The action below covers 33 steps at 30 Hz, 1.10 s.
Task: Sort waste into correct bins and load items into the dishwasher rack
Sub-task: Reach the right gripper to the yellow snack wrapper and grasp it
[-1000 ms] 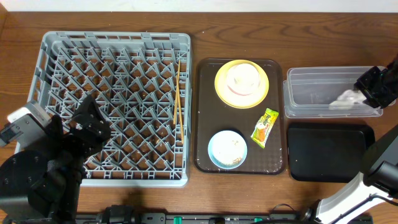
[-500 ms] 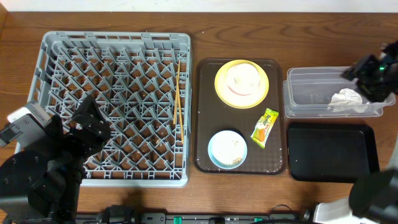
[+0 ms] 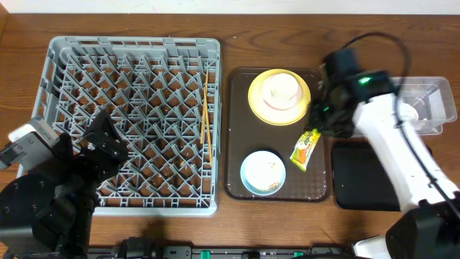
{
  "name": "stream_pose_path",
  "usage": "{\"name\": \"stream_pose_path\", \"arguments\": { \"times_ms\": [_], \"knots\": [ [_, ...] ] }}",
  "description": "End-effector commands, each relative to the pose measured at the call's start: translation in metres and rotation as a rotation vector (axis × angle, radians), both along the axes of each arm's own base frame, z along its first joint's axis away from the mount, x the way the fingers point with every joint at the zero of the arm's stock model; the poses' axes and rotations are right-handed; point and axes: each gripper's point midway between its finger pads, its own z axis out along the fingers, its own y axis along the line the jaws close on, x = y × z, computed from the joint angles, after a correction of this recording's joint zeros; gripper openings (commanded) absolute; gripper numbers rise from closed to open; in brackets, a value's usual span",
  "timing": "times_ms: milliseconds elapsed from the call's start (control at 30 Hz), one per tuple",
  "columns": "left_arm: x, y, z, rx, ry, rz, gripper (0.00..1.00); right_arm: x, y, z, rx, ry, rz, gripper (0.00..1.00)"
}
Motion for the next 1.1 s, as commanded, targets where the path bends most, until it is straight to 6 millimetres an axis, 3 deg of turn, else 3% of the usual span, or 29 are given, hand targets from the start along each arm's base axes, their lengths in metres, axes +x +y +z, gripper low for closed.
{"name": "stream_pose_path", "arguments": {
  "times_ms": [0,233,300,433,667,833,900,933,967,1067],
  "knots": [
    [-0.002,-0.001,0.005,0.003,-0.014,-0.005,0.89,-0.009,0.003,-0.031,-0.088,0.006,-0.068,0.55],
    [-0.002,-0.001,0.005,0.003,-0.014,-0.005,0.89,-0.017,0.029,-0.083,-0.099,-0.069,0.03,0.54],
    [-0.002,-0.001,0.005,0.003,-0.013,-0.005,0.89,-0.019,0.025,-0.094,-0.141,-0.094,0.03,0.6],
    [-0.002,-0.001,0.005,0.003,-0.013,-0.005,0.89,-0.025,0.01,-0.109,-0.223,-0.12,-0.003,0.61],
    [-0.002,-0.001,0.005,0.003,-0.014,-0.005,0.89,-0.032,0.009,-0.132,-0.199,-0.14,-0.003,0.56],
    [-0.002,-0.001,0.005,0.003,-0.014,-0.005,0.89,-0.04,0.014,-0.146,-0.149,-0.135,0.005,0.38],
    [-0.002,-0.001,0.005,0.003,-0.013,-0.005,0.89,-0.041,0.015,-0.147,-0.141,-0.134,0.006,0.12],
    [-0.002,-0.001,0.005,0.003,-0.013,-0.005,0.89,-0.04,0.015,-0.147,-0.14,-0.136,0.006,0.05],
    [-0.002,-0.001,0.005,0.003,-0.014,-0.005,0.89,-0.039,0.017,-0.145,-0.133,-0.139,0.006,0.01],
    [-0.002,-0.001,0.005,0.003,-0.013,-0.005,0.89,-0.03,0.031,-0.129,-0.075,-0.151,0.012,0.01]
  ]
}}
